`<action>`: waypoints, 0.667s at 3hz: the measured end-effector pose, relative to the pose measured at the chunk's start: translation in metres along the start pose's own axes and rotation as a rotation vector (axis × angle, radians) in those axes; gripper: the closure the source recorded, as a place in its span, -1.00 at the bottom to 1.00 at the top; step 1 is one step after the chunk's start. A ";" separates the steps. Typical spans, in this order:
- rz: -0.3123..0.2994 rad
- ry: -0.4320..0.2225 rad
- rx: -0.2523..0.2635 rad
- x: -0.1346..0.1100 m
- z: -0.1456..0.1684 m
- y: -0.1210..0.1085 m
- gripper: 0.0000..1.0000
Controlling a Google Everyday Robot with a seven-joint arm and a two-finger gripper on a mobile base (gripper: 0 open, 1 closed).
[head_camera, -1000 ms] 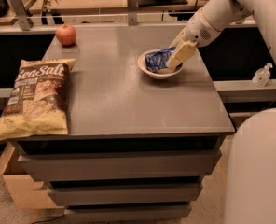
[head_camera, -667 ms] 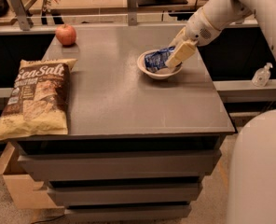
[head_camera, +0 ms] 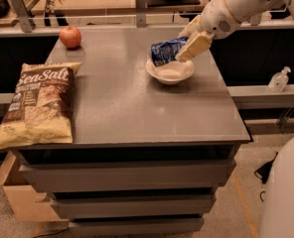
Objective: Pick pepsi can from paper bowl and place on counter
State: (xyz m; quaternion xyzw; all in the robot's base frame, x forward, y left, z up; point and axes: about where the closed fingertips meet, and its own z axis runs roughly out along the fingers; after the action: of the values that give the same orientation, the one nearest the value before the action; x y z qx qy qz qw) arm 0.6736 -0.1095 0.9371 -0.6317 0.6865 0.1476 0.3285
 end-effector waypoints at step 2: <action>-0.032 -0.072 0.012 -0.007 -0.032 0.032 1.00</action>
Offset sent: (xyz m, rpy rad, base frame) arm -0.0740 -0.0232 0.0289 0.0932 -0.0414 0.0391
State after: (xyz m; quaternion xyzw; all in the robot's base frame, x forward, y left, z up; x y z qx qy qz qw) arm 0.6341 -0.1184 0.9584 -0.6346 0.6650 0.1608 0.3593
